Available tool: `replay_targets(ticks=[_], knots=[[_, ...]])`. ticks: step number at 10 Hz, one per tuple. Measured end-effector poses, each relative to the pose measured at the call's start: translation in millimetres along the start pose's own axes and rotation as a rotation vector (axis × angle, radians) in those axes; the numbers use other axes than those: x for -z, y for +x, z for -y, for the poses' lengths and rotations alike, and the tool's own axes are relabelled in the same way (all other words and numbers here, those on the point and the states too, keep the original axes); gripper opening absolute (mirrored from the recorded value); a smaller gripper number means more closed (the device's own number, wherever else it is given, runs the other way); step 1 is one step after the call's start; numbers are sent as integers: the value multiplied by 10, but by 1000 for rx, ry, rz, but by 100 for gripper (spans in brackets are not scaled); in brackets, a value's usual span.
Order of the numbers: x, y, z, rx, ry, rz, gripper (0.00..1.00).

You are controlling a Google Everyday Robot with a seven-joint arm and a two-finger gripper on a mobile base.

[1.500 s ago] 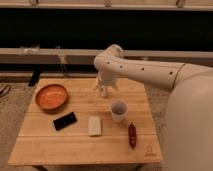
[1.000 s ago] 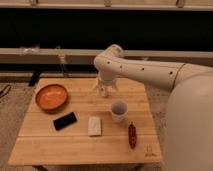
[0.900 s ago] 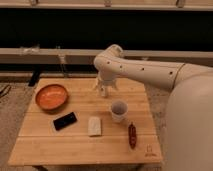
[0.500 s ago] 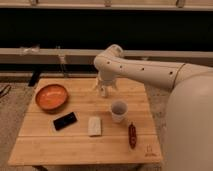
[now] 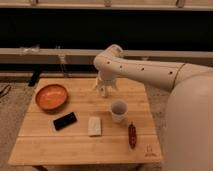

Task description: Pick up the ceramic cup

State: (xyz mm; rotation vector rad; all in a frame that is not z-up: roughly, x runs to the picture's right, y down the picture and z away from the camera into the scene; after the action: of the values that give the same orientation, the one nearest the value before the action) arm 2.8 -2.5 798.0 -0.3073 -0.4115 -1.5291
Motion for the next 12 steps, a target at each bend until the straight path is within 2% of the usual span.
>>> replay_targets(ticks=[6, 8, 9, 12], knots=[[-1, -3, -3, 1, -1, 0, 80], [44, -41, -4, 22, -14, -5, 80], [78, -113, 2, 37, -23, -4, 80], [141, -558, 22, 61, -51, 24, 80]])
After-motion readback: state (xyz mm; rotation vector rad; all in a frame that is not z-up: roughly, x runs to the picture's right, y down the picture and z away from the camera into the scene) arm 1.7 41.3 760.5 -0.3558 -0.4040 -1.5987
